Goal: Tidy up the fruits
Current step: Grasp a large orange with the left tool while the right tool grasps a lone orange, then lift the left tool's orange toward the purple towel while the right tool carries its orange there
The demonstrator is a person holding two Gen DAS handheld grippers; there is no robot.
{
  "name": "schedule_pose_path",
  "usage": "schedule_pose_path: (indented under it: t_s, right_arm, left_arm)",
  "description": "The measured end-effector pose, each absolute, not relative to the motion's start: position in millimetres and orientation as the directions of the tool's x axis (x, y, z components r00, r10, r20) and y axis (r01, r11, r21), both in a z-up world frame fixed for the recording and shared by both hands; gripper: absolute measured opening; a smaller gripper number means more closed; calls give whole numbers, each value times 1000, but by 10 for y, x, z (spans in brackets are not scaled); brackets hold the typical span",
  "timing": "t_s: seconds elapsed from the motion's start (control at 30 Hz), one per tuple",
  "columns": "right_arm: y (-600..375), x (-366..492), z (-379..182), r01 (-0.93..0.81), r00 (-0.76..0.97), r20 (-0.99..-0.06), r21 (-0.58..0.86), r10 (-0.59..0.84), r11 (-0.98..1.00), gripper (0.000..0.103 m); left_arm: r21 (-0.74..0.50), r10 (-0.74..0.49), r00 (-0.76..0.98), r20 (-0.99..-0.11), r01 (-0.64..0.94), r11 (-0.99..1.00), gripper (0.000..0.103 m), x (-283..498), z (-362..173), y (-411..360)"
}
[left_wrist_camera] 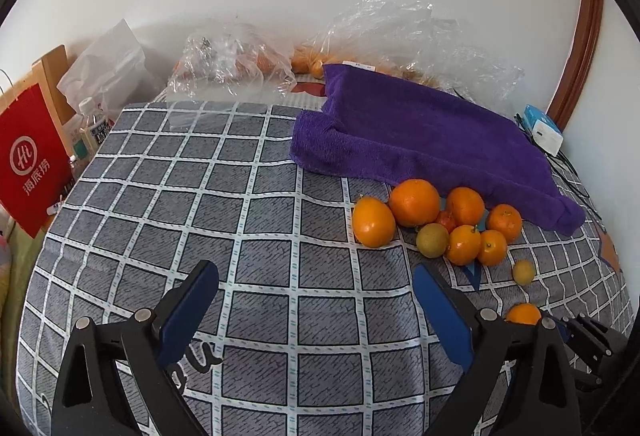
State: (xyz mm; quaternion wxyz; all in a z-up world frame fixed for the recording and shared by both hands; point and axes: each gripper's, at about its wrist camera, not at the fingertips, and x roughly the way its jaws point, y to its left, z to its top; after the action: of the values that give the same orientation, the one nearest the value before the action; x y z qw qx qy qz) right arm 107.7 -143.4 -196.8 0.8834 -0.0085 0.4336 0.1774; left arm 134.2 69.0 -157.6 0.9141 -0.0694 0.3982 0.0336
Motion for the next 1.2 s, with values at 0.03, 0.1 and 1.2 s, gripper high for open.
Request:
schedule_pose_path:
  t_s: [0.03, 0.1, 1.2]
  right_arm:
    - [-1433, 1066, -1956, -325, 565, -766, 134, 306, 936, 34]
    - [-1436, 1057, -1942, -329, 569, -766, 121, 299, 937, 34]
    - [-2204, 1618, -2004, -120, 625, -770, 65, 126, 991, 40]
  left_arm:
    - [-106, 3, 680, -733, -119, 987, 96, 1382, -1593, 682]
    - [-99, 5, 674, -739, -117, 988, 92, 1469, -1625, 646]
    - [-127, -40, 662, -749, -84, 988, 31, 1783, -1882, 611]
